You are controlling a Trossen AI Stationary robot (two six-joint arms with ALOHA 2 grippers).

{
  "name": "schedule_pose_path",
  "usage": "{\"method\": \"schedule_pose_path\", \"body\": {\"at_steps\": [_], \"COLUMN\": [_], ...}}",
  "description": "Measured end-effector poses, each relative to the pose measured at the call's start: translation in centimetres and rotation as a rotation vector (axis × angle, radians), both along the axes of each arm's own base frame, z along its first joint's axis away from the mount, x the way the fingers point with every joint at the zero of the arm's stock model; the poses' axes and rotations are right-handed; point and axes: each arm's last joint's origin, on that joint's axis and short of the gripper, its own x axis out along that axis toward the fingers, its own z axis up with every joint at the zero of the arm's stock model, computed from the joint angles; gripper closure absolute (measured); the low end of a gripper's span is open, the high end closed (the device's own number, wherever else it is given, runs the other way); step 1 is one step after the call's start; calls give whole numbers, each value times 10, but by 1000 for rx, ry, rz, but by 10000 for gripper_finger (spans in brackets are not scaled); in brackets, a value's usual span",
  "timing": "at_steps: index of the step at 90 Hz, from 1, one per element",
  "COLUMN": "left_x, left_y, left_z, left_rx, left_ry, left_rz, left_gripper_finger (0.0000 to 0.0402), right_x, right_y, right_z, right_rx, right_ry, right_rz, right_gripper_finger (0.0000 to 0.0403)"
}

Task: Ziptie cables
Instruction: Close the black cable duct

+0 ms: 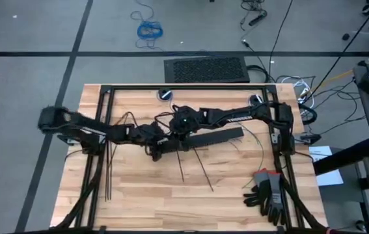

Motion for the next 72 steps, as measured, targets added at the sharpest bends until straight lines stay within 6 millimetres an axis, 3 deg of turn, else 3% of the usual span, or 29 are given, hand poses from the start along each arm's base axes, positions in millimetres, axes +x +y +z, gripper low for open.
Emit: {"method": "schedule_pose_path", "body": {"at_steps": [12, 22, 41, 72], "left_x": [-15, -21, -20, -15], "left_y": [-6, -17, -30, -30], "left_z": [9, -2, -20, -40], "left_rx": [-20, -48, 44, 98], "left_ry": [54, 125, 181, 115], "left_rz": [6, -16, 13, 65], "left_gripper_finger": [91, 91, 91, 91], "right_x": [1, 1, 3, 4], "right_y": [0, 3, 10, 9], "right_z": [2, 2, 2, 1], "right_rx": [15, 26, 19, 35], "right_ry": [-14, -10, -31, -31], "right_rz": [-10, -10, 11, -1], "right_gripper_finger": [403, 403, 403, 403]}}
